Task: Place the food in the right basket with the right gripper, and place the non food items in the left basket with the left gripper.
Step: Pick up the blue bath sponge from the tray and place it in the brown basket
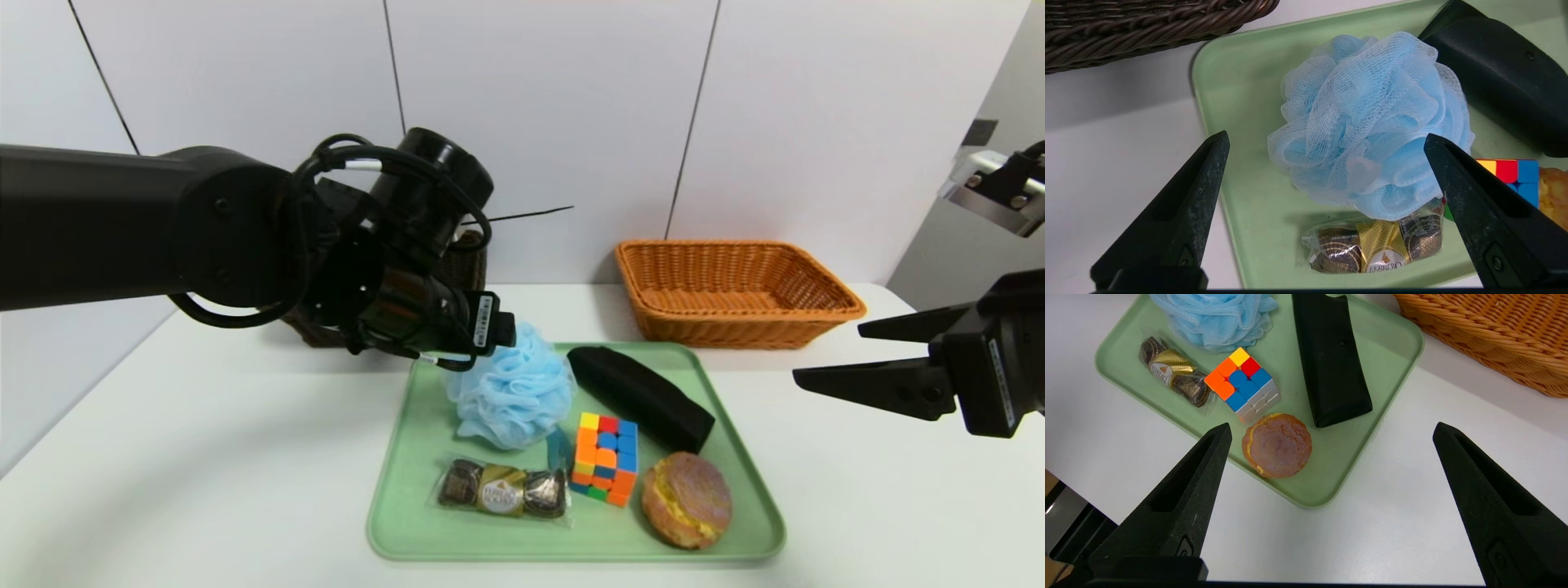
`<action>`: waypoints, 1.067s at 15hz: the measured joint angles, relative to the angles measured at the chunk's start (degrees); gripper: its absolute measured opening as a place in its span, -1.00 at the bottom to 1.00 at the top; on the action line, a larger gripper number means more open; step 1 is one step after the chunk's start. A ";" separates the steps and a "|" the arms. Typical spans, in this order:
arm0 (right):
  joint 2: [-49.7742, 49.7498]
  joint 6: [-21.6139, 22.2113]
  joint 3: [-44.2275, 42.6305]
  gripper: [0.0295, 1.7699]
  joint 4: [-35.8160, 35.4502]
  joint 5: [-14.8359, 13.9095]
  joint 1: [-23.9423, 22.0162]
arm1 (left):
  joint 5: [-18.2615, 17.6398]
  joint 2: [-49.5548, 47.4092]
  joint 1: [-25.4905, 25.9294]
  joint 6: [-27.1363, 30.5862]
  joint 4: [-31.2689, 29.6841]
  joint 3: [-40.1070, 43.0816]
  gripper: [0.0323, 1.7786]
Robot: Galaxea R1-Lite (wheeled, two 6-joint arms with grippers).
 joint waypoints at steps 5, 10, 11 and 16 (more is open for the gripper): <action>-0.28 -0.13 0.20 0.92 -0.07 0.15 0.00 | 1.44 2.38 -1.13 0.06 -0.04 -0.83 0.90; -0.30 -0.24 0.30 0.92 -0.07 0.15 0.05 | 1.41 4.46 -2.73 -0.60 0.05 -3.19 0.90; -0.33 -0.24 0.30 0.92 -0.07 0.17 0.05 | 1.38 4.78 -3.12 -0.68 0.09 -3.58 0.90; -0.34 -0.29 0.85 0.92 -0.11 0.30 0.05 | 1.41 7.20 -4.44 -0.96 0.00 -4.00 0.90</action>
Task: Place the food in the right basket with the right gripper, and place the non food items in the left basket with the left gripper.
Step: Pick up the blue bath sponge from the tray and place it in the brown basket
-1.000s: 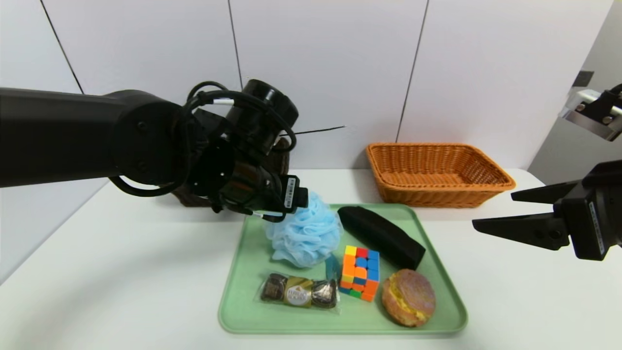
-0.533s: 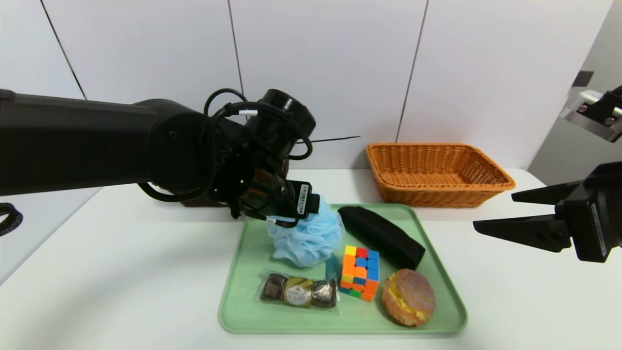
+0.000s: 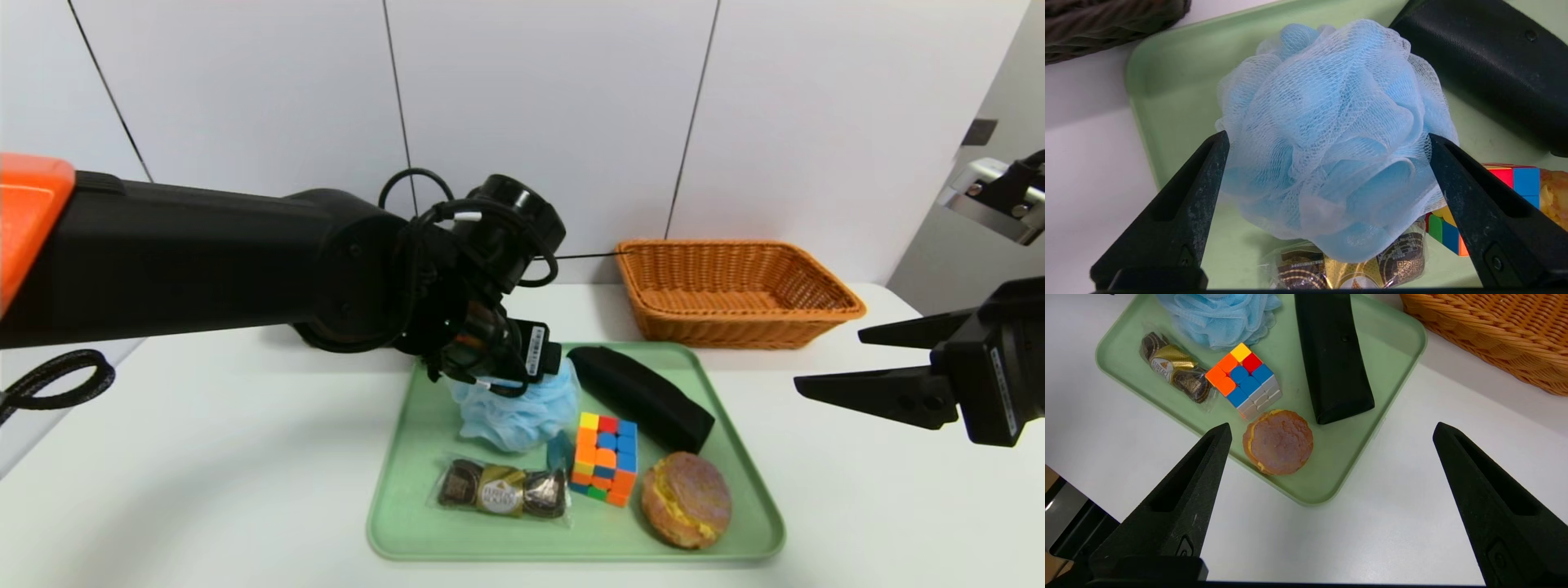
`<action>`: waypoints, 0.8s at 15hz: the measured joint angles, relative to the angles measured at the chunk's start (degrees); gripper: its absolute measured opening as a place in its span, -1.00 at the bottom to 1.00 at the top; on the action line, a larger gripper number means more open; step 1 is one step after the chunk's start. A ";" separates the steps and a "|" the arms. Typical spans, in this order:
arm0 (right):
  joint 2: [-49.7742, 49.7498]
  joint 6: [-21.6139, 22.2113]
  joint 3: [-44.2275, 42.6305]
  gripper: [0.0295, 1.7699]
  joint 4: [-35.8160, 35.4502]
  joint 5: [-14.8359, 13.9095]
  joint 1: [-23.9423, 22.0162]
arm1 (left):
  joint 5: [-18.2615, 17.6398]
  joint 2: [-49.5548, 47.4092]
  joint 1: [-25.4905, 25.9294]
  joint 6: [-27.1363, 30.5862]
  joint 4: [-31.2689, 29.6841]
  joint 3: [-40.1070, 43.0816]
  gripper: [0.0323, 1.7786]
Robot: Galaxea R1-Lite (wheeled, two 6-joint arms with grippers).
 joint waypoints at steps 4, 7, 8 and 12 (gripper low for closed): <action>-0.38 -0.17 1.00 0.92 -0.90 0.02 0.00 | 0.11 3.28 -0.21 -0.93 -0.34 0.07 0.90; -0.72 -0.22 1.40 0.92 -1.35 0.09 0.00 | 0.13 5.53 -0.28 -1.32 -0.45 0.00 0.90; -0.79 -0.22 1.55 0.92 -1.43 0.13 0.00 | 0.18 6.12 -0.20 -1.32 -0.50 0.00 0.90; -1.01 -0.23 1.74 0.92 -1.45 0.04 0.00 | 0.22 7.08 -0.09 -1.07 -0.41 -0.04 0.53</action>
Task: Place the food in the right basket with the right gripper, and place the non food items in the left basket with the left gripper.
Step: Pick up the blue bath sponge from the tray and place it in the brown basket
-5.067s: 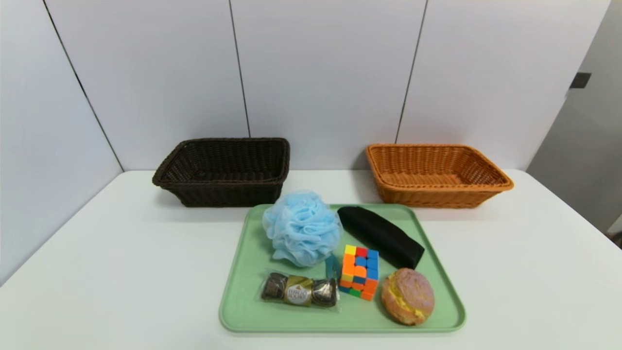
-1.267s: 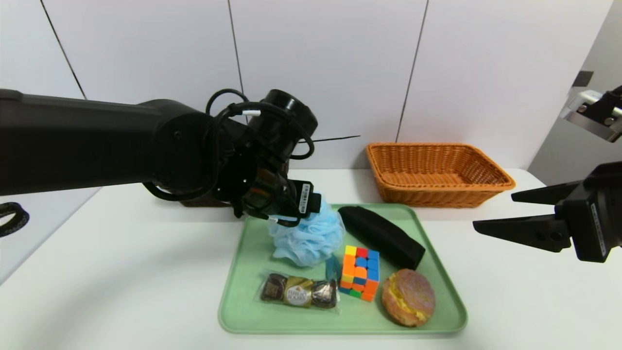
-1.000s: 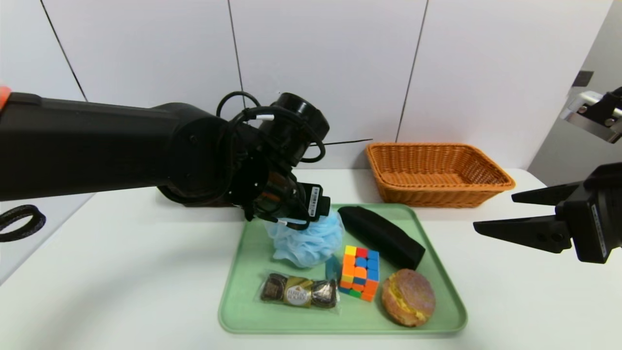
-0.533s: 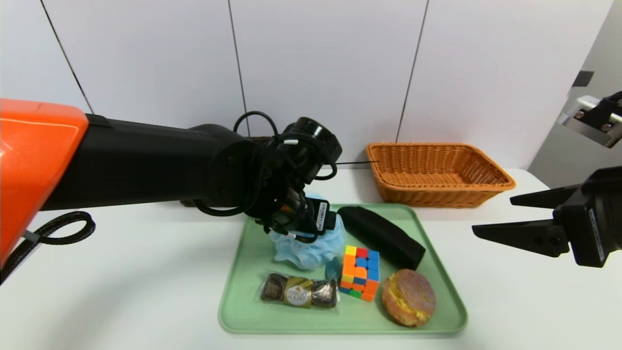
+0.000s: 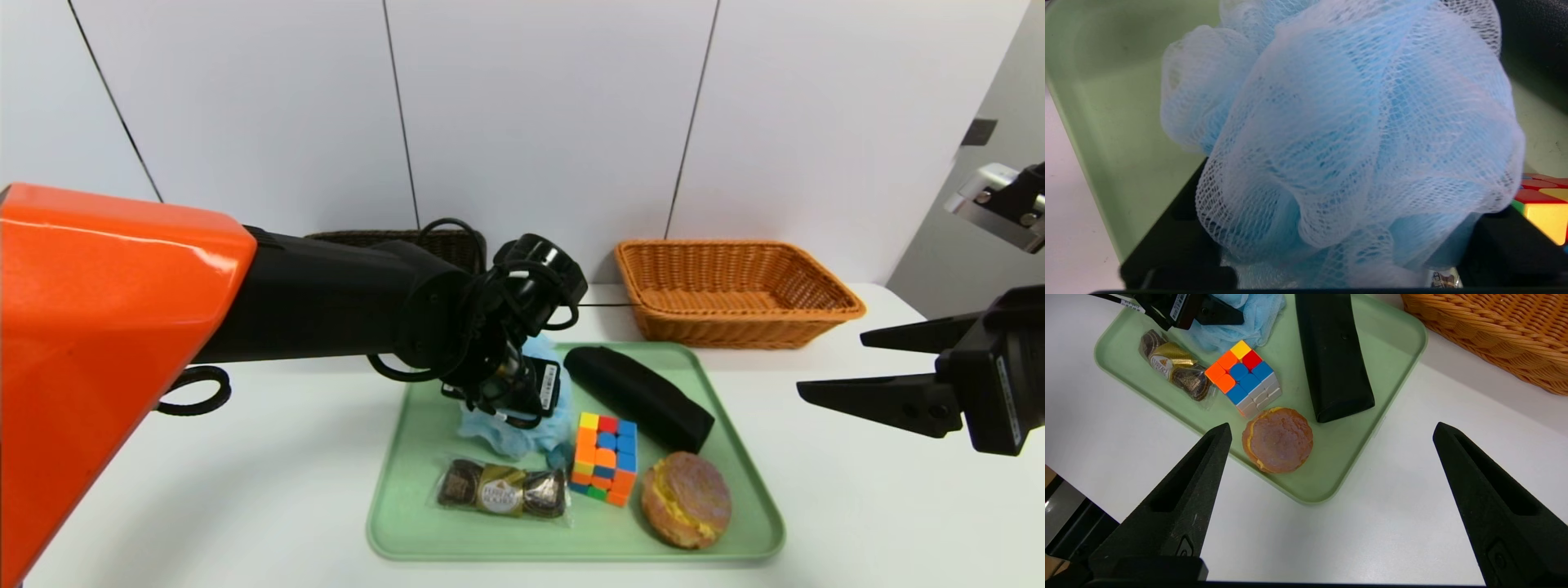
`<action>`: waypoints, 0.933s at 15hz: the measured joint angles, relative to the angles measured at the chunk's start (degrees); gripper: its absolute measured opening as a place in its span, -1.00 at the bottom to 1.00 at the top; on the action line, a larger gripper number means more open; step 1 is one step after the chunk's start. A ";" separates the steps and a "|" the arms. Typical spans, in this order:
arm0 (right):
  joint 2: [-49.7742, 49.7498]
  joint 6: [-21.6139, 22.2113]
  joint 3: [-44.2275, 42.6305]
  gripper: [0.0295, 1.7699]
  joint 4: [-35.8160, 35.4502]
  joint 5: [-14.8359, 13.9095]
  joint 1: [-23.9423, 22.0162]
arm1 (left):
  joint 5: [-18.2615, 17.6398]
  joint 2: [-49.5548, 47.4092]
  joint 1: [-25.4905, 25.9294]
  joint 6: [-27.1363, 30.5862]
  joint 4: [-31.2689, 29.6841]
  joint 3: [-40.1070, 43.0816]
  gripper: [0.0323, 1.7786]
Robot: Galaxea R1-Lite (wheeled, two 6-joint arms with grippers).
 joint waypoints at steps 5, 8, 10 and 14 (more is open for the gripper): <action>-0.28 0.01 0.02 0.92 0.00 0.10 0.00 | 1.51 -0.22 0.02 -0.16 0.24 0.15 -0.09; -0.28 0.17 0.39 0.92 -0.22 0.05 -0.02 | 1.34 -2.82 0.05 -0.16 0.57 0.26 -0.45; -0.24 0.26 1.12 0.92 -2.02 0.07 -0.07 | 1.23 -5.35 0.05 -0.07 1.10 0.30 -0.65; -0.17 0.26 1.57 0.92 -3.04 0.10 -0.09 | 0.79 -11.95 0.11 0.06 5.05 0.26 -0.83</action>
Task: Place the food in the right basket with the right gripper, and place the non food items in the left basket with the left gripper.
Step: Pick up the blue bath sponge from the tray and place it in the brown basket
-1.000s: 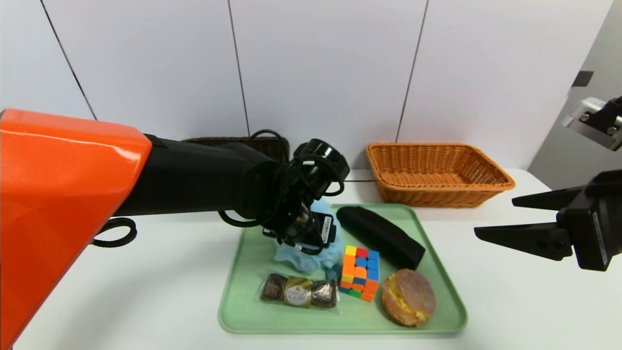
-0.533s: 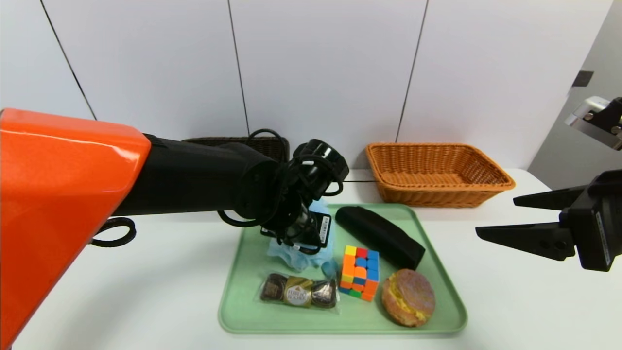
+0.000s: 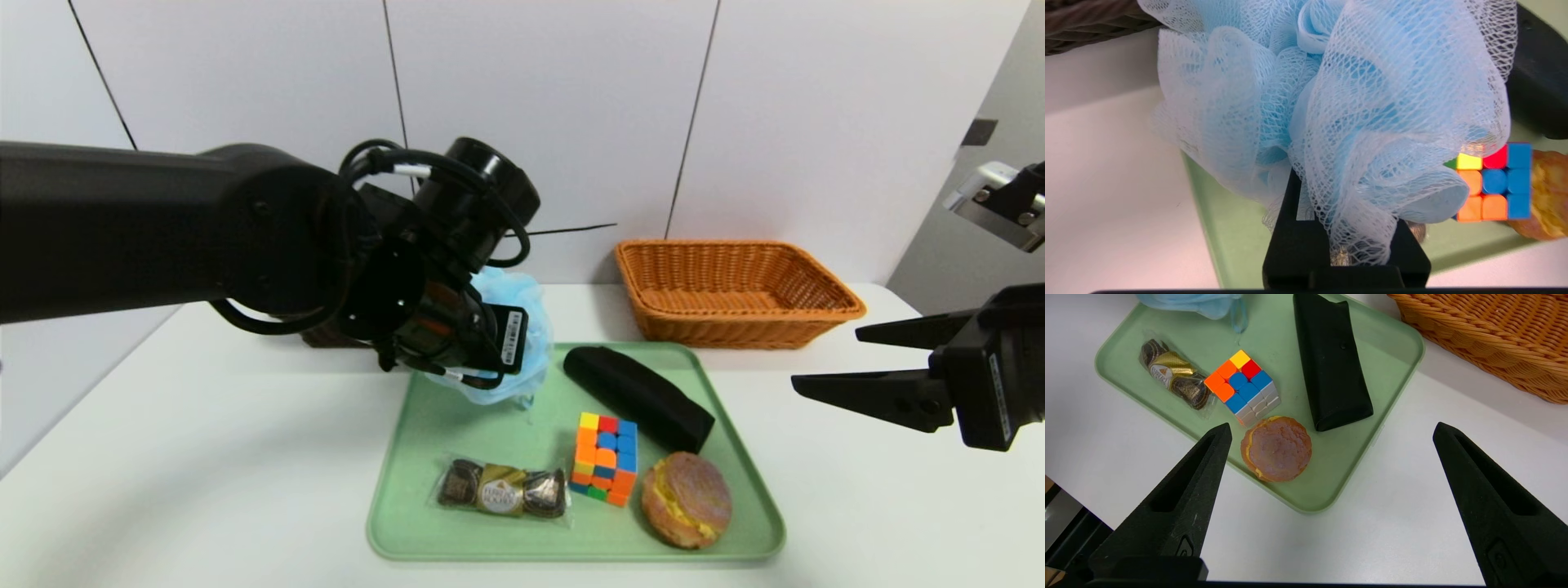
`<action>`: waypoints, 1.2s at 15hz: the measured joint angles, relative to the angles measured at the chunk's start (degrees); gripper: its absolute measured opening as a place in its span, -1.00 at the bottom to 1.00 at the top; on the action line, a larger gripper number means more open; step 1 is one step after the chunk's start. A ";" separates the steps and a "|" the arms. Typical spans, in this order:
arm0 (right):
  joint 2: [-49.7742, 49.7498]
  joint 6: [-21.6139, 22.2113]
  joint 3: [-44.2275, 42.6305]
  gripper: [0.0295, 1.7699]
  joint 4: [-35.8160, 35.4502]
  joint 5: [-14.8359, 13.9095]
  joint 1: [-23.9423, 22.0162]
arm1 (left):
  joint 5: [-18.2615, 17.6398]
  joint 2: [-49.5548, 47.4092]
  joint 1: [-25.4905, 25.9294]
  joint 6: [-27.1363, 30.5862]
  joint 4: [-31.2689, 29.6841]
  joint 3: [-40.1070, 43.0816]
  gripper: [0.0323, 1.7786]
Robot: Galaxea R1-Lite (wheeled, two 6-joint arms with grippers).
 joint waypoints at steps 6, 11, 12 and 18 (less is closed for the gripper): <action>0.06 0.00 0.09 0.92 -0.02 0.00 0.00 | -0.11 -9.59 0.41 0.91 3.68 -0.72 -0.83; -0.02 -0.09 0.11 0.92 -0.02 0.01 0.00 | -0.61 -13.03 8.37 11.36 3.35 -3.72 -0.83; -0.02 -0.04 0.16 0.92 -0.02 -0.02 0.00 | -1.95 -13.17 10.67 13.06 3.02 -4.50 -0.84; 0.15 -0.15 0.16 0.92 0.00 0.00 0.00 | -7.63 -7.41 24.25 17.27 1.16 -11.63 -0.84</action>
